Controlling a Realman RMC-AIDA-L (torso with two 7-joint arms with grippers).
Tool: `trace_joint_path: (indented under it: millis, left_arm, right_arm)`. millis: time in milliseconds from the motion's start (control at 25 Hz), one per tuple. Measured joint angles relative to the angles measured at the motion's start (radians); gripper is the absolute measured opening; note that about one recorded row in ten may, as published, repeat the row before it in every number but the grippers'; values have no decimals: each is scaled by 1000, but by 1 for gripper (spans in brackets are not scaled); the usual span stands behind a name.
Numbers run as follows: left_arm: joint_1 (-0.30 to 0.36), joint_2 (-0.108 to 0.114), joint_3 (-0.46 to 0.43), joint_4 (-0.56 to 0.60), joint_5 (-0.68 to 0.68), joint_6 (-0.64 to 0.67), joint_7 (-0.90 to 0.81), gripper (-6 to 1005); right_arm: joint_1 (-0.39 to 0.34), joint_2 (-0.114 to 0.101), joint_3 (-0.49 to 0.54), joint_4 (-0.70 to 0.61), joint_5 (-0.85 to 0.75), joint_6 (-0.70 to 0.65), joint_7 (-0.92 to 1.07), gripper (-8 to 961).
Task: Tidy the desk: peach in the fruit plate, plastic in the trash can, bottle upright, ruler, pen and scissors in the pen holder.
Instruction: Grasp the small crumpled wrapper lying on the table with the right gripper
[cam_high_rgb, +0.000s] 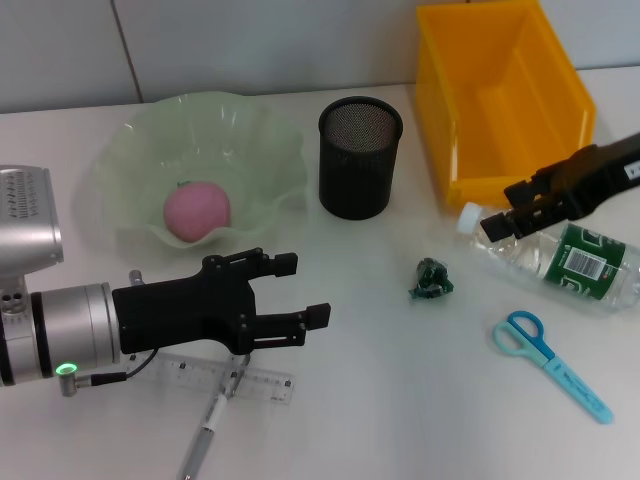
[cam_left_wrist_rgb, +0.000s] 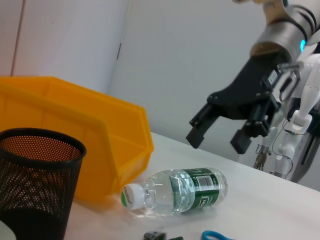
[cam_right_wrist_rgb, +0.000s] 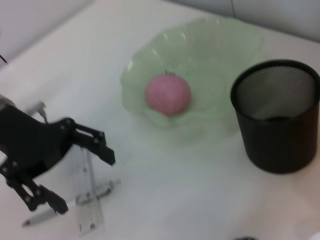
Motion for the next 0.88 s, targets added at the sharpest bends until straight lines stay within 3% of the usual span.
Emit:
trace_joint_path:
  millis: [80, 280, 600, 880]
  left_arm:
    - [0, 0, 0, 0, 0, -1, 0, 844]
    - [0, 0, 0, 0, 1, -2, 1, 844]
    - [0, 5, 0, 0, 15, -11, -3, 844]
    - [-4, 5, 0, 0, 17, -19, -8, 844]
  right_arm:
    - [71, 2, -6, 3, -109, -12, 25, 719]
    - [145, 15, -73, 34, -192, 16, 30, 716]
    - [193, 25, -212, 168, -198, 160, 23, 711]
    - [200, 62, -305, 255, -200, 318, -12, 708]
